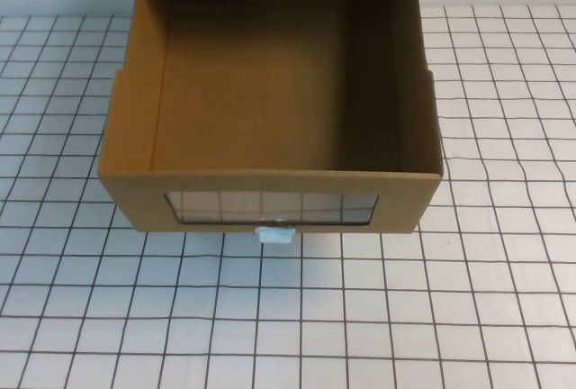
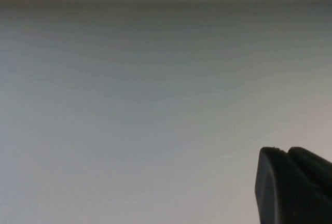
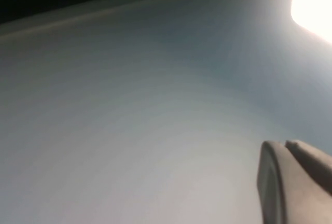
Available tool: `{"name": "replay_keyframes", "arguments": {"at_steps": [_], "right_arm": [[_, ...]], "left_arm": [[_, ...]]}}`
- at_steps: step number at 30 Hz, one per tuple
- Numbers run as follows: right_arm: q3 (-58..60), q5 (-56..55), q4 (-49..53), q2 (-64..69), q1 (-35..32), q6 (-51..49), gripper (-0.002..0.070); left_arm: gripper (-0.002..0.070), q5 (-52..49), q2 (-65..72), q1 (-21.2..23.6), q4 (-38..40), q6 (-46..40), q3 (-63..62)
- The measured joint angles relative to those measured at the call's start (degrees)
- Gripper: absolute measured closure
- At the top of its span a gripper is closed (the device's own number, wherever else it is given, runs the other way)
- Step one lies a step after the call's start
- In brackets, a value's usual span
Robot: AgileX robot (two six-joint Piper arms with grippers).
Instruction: Close the shoe box
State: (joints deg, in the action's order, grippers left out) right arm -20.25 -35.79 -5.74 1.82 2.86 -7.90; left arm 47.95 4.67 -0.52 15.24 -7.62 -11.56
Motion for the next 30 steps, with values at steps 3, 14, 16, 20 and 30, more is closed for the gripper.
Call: {"name": "replay_keyframes", "arguments": {"at_steps": [3, 14, 16, 20, 30], "right_arm": [[-5.07, 0.62, -2.67, 4.15, 0.0, 0.0, 0.0689], [-23.25, 24.96, -6.5, 20.51, 0.0, -3.94, 0.0689], [-25.55, 32.17, -7.82, 24.27, 0.0, -4.92, 0.069], [-26.82, 42.0, -8.77, 31.54, 0.0, -5.61, 0.0689], [-26.82, 51.49, -6.74, 39.16, 0.0, -1.81, 0.0689]], "left_arm": [[0.068, 1.48, 4.51, 0.0, 0.37, 3.55, -2.27], [0.068, -19.51, 19.22, 0.0, 0.49, 8.57, -24.85], [0.068, -28.64, 23.52, 0.0, 0.38, 8.57, -30.09], [0.068, -45.99, 34.08, -0.51, 0.16, 8.57, -39.79], [0.068, -35.02, 51.07, -13.09, -5.43, 7.62, -42.7]]}}
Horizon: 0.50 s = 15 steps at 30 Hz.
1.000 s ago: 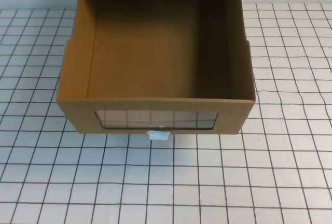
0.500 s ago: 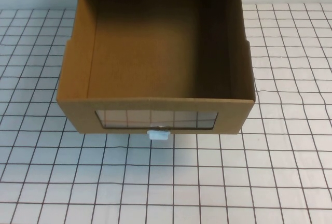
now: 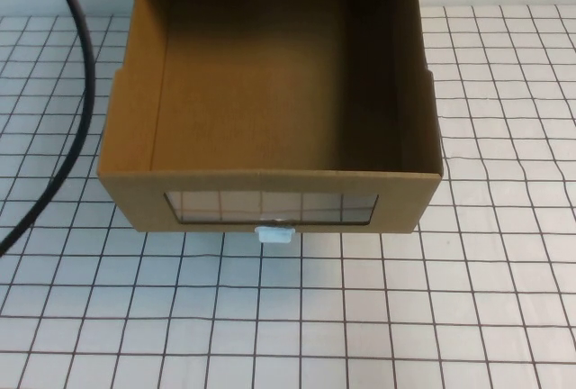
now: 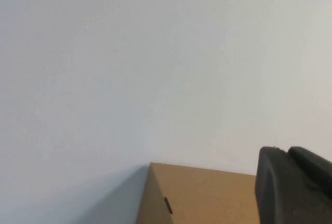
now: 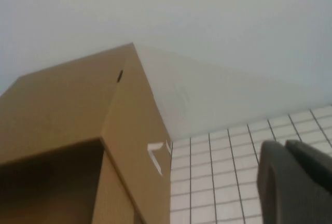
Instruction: Close the shoe box
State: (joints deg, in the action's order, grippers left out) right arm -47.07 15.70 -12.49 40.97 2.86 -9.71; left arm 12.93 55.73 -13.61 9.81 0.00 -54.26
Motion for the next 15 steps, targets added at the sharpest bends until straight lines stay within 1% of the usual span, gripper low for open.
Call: {"name": "replay_keyframes", "arguments": {"at_steps": [4, 8, 11, 15], "right_arm": [[0.0, 3.91, -0.15, 2.28, 0.0, 2.05, 0.0689], [0.0, 7.48, -0.15, 4.91, 0.1, 11.01, 0.069], [-1.35, 10.8, -0.49, 7.14, 1.78, 17.05, 0.069], [-7.9, 20.62, -0.71, 11.93, 5.77, 23.33, 0.0689]], "left_arm": [[0.068, -1.47, 0.61, -1.93, -0.33, 3.97, -0.09], [0.068, -4.1, 0.65, -2.2, -0.47, 7.17, -0.23], [0.068, -11.03, 1.45, -2.2, -0.92, 5.47, -2.04], [0.068, -22.95, 5.33, -2.2, -2.96, 0.33, -9.95]]}}
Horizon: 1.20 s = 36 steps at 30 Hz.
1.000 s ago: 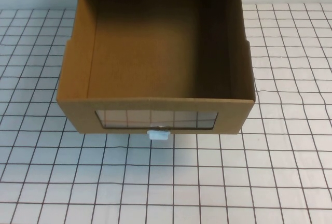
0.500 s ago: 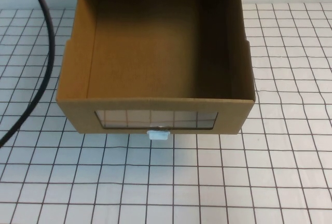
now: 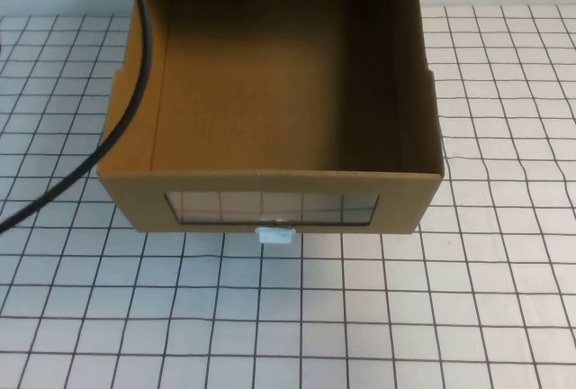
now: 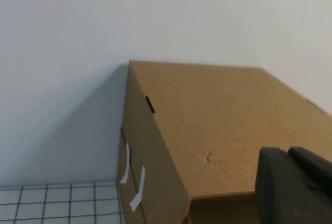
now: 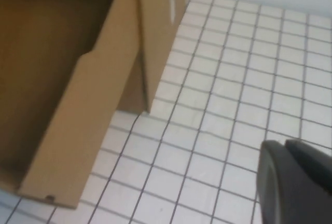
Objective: Close the shoe box
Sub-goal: Press the shoe box with left arm
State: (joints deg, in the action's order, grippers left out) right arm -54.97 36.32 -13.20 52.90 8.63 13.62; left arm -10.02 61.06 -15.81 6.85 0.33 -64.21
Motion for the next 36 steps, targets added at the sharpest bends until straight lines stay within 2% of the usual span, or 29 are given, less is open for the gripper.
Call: {"name": "replay_keyframes", "arguments": {"at_steps": [5, 9, 12, 18, 22, 30, 33, 36], "right_arm": [[-12.41, 11.9, -0.14, 6.47, 3.98, 3.28, 0.0689], [-18.21, 17.18, -1.47, 8.43, 5.73, 6.0, 0.069], [-18.9, 18.98, -3.88, 8.43, 6.12, 6.5, 0.0689], [-18.15, 23.97, -8.74, 8.43, 6.22, 9.22, 0.0689], [-16.17, 24.69, -13.43, 8.43, 6.22, 9.67, 0.0689], [-13.02, 24.78, -20.37, 7.64, 6.35, 9.88, 0.0689], [-11.19, 24.51, -20.91, 7.4, 8.21, 9.88, 0.0689], [-9.99, 22.11, -22.38, 7.42, 13.0, 10.67, 0.0689]], "left_arm": [[0.068, -16.27, 9.46, 0.0, -0.73, -8.4, -16.35], [0.068, -28.1, 18.58, 0.0, 2.63, -18.66, -31.94], [0.068, -34.84, 26.13, 0.26, 7.96, -24.6, -41.78], [0.068, -46.13, 39.7, 4.19, 26.0, -32.03, -56.54], [0.068, -50.51, 47.94, 6.42, 33.11, -32.97, -63.22], [0.068, -52.46, 57.4, 6.71, 35.1, -29.73, -66.18], [0.068, -52.41, 58.55, 6.71, 36.12, -28.46, -66.62], [0.068, -52.41, 58.55, 6.71, 36.12, -28.13, -66.74]]}}
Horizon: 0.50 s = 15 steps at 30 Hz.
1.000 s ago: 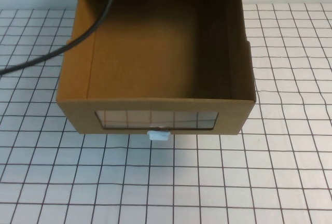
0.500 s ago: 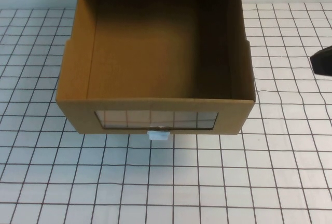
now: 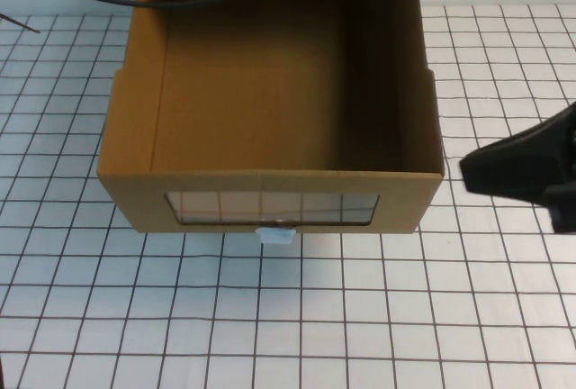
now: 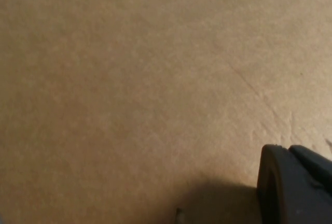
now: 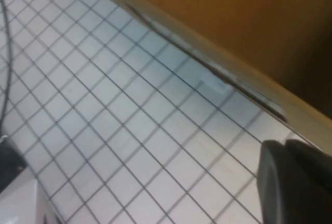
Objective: Close the shoe box
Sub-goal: Press the shoe box with left arm, then close the shoe box with your right arm
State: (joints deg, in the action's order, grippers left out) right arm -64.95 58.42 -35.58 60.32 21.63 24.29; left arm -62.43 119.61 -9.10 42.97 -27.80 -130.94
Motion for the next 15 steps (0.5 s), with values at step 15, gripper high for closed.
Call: {"name": "replay_keyframes", "arguments": {"at_steps": [15], "right_arm": [[0.13, -18.32, 25.09, 11.38, 37.93, -9.1, 0.0654]], "left_arm": [[0.068, 0.09, 0.0, 0.0, 0.22, 1.1, 0.0]]}}
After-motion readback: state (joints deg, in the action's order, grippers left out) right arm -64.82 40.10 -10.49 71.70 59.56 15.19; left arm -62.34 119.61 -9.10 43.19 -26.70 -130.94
